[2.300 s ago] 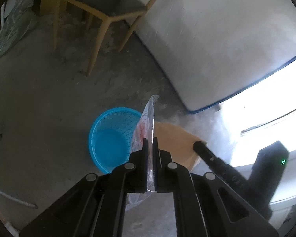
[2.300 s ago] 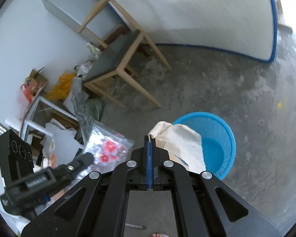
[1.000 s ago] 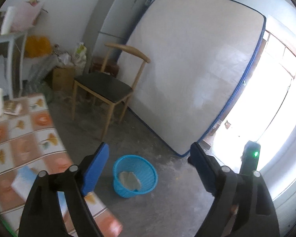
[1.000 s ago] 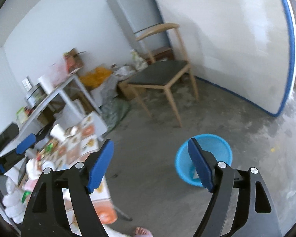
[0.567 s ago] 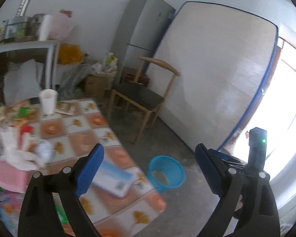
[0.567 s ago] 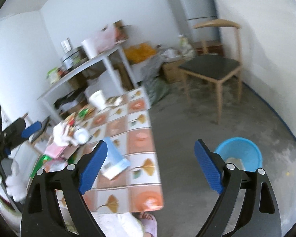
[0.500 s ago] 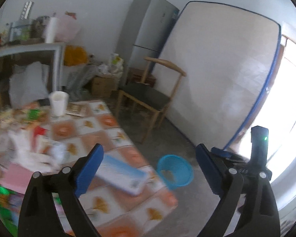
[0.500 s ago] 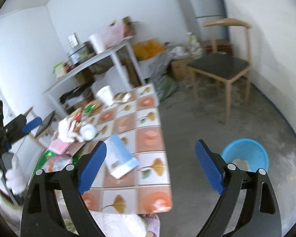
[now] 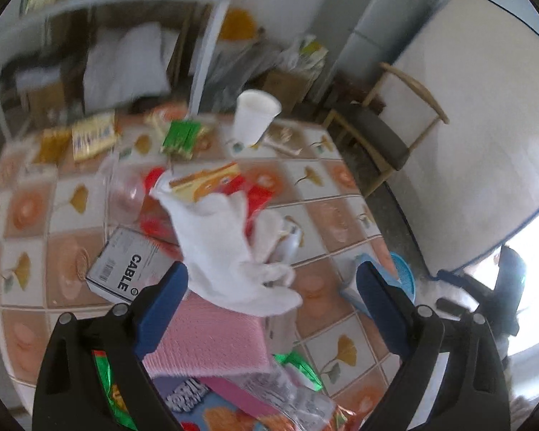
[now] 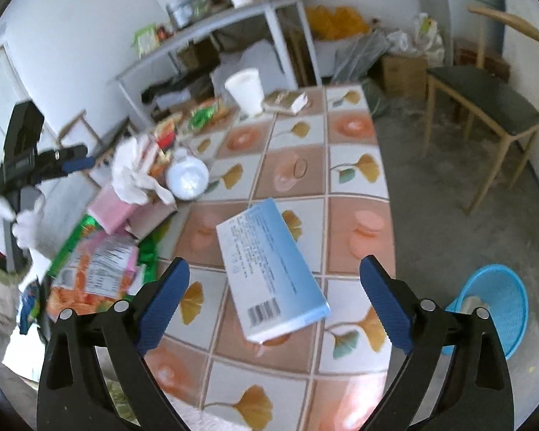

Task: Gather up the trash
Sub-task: 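Grasp the white glove with the left gripper while the right gripper grasps the blue-white medicine box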

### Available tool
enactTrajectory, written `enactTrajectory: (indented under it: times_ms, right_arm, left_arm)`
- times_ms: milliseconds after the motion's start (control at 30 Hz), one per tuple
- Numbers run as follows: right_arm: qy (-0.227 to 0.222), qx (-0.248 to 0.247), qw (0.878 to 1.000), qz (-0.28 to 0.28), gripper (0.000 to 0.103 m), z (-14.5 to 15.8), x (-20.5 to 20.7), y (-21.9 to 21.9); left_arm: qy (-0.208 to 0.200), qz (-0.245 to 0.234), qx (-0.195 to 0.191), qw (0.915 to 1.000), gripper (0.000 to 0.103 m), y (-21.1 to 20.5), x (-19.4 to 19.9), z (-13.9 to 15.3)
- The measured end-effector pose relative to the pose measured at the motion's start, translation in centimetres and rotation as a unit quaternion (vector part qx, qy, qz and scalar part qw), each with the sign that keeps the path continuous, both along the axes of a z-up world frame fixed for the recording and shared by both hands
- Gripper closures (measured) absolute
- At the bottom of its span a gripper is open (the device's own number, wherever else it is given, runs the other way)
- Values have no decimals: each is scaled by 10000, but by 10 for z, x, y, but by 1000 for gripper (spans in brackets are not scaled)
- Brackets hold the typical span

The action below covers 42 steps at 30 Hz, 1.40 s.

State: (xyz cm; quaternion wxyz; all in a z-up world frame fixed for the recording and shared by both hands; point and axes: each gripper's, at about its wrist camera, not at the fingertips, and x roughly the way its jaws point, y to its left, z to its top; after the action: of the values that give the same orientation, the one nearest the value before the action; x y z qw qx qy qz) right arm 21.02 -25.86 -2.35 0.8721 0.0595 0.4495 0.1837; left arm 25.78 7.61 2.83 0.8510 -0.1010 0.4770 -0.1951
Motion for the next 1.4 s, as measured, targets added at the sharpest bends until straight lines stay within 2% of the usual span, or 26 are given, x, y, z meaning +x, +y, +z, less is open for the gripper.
enactTrajectory:
  times_ms: [100, 300, 433, 633, 867, 1000, 1267, 1400]
  right_arm:
    - [236, -200, 9993, 204, 11, -12, 14, 10]
    - [659, -558, 9949, 523, 11, -37, 34, 25]
    - [807, -645, 9927, 622, 11, -47, 42, 30]
    - [986, -697, 9898, 759, 11, -56, 47, 41]
    - [888, -898, 9878, 910, 12, -52, 38, 56]
    - [814, -1071, 9868, 900, 13, -51, 33, 63]
    - [882, -1156, 9865, 757, 30, -52, 33, 60]
    - [910, -1116, 9872, 686, 31, -54, 34, 58]
  left_arm:
    - [212, -21, 18, 9998, 12, 0, 18, -16]
    - [463, -5, 200, 9987, 25, 4, 36, -40]
    - [472, -77, 435, 9979, 37, 1, 38, -49]
    - [433, -93, 523, 9976, 53, 2, 35, -52]
    - [306, -87, 563, 9979, 73, 3, 29, -47]
    - [215, -45, 479, 9986, 76, 7, 24, -43]
    - [-186, 30, 327, 9993, 81, 14, 6, -24]
    - [-482, 75, 228, 9985, 84, 17, -4, -10]
